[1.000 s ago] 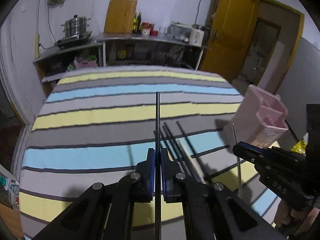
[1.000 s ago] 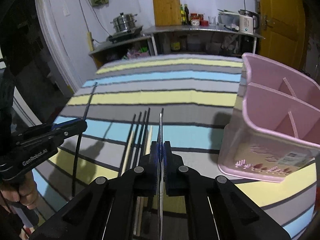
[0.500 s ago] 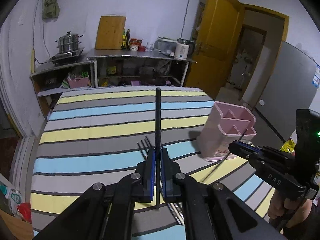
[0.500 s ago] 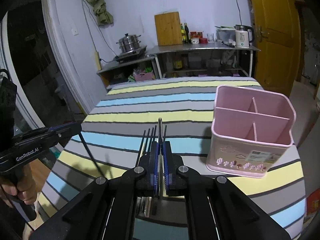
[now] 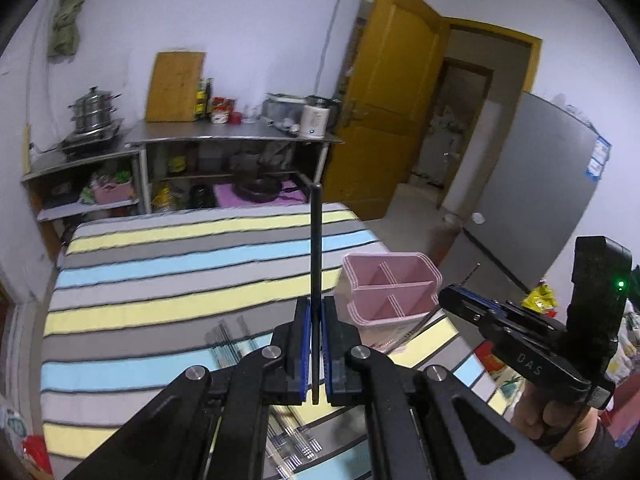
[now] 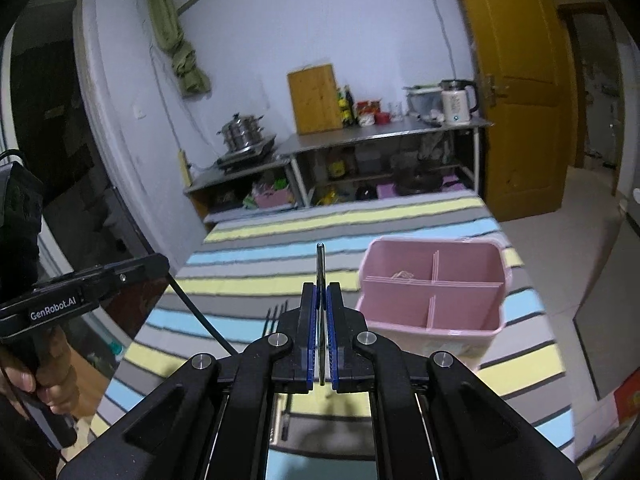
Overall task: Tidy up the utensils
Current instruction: 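Lift and carry both held utensils over the pink utensil holder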
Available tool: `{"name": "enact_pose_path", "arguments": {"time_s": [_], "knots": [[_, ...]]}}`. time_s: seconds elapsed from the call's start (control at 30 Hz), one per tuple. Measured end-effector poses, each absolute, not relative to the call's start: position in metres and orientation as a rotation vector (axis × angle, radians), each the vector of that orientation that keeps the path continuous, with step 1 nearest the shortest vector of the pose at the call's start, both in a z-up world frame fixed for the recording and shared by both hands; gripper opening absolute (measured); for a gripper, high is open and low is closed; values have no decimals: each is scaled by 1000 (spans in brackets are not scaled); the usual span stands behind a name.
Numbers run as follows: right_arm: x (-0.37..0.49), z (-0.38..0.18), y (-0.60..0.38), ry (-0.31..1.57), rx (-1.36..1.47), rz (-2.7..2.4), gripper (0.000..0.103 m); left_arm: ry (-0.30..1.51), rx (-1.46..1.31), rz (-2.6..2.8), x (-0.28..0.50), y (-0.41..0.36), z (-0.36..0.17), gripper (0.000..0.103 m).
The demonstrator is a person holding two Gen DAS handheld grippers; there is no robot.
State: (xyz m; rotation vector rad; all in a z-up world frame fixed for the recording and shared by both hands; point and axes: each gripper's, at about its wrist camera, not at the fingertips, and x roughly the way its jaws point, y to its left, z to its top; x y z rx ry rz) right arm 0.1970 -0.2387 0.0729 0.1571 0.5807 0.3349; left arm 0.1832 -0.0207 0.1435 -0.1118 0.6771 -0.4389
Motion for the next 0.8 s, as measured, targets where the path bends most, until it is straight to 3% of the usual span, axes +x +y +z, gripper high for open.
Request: {"name": "enact_pose_path", "arguments": {"time_s": [0.4, 0.8], "knots": [[217, 116, -284, 470, 192, 233, 5, 617, -127, -531, 236, -85, 178, 5], [264, 62, -293, 601, 231, 205, 5, 761, -118, -521, 295, -110, 107, 5]]}}
